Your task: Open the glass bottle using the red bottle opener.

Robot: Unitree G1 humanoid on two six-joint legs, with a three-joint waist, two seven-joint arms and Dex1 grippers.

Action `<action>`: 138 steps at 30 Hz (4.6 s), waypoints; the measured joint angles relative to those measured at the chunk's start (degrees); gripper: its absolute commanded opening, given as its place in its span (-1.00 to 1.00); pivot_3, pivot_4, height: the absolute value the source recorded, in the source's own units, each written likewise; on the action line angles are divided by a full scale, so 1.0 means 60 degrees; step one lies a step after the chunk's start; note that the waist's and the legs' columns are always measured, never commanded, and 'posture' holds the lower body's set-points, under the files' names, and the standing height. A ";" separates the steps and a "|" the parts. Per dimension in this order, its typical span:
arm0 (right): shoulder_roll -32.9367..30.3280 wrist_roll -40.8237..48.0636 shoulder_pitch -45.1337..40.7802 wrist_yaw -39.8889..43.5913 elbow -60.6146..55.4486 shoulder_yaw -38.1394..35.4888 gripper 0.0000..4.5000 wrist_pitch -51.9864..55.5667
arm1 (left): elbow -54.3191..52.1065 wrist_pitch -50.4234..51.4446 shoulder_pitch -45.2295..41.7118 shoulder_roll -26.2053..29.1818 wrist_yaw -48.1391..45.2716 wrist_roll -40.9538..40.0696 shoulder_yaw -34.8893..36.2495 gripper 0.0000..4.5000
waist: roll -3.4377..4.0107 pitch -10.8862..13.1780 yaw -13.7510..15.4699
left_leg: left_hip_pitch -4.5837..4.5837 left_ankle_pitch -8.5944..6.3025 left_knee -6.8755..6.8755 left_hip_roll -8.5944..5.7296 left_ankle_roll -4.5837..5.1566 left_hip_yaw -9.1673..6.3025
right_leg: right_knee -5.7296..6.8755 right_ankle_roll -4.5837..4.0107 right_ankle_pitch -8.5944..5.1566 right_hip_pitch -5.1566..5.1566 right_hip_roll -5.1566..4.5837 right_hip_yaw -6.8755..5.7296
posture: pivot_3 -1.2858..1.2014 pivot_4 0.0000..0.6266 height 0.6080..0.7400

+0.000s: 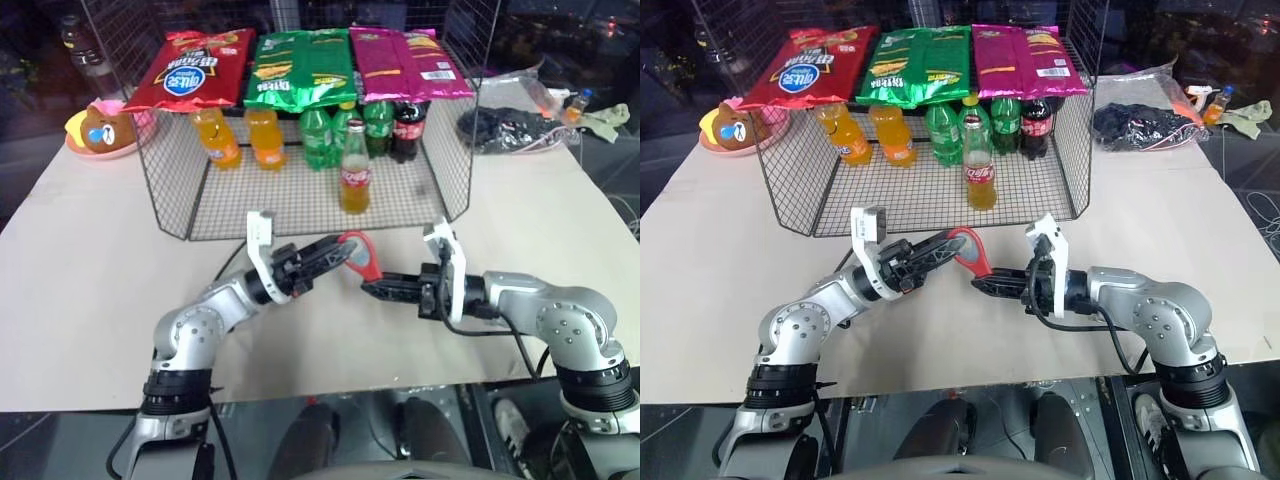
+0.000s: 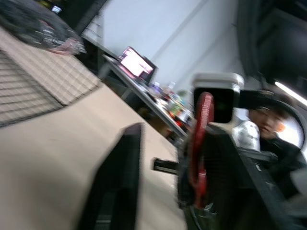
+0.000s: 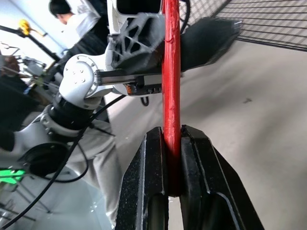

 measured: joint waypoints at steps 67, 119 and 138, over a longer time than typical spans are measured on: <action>0.1806 -0.8244 0.1083 -0.2756 0.0702 0.0701 -1.00 -0.7427 | 1.1822 -1.1140 -0.6958 -0.2150 0.1763 0.7821 -0.0179 0.14 | -0.0003 0.0001 -0.0134 | -0.0012 0.0001 0.0013 -0.0052 0.0001 -0.0003 | 0.0005 0.0005 0.0001 -0.0005 0.0001 -0.0011 | 0.03 -0.52 1.00; 0.1637 -0.8441 -0.0243 -0.2451 0.1854 0.0156 -1.00 -0.8045 | -0.0648 -0.6760 0.0514 -0.0843 0.1870 0.5497 -0.0593 0.98 | 0.0004 0.0002 -0.0198 | -0.0005 -0.0001 0.0034 -0.0010 0.0001 0.0042 | 0.0069 0.0002 0.0000 -0.0044 0.0003 0.0053 | 0.03 -0.52 1.00; 0.1574 -0.8405 -0.0695 -0.2077 0.2250 0.0156 -1.00 -0.8078 | -0.0289 -0.7615 0.0814 -0.1032 0.1627 0.5583 -0.0830 0.75 | 0.0004 0.0002 -0.0197 | -0.0005 -0.0001 0.0032 -0.0009 0.0002 0.0042 | 0.0067 0.0002 0.0000 -0.0043 0.0004 0.0053 | 0.03 -0.52 1.00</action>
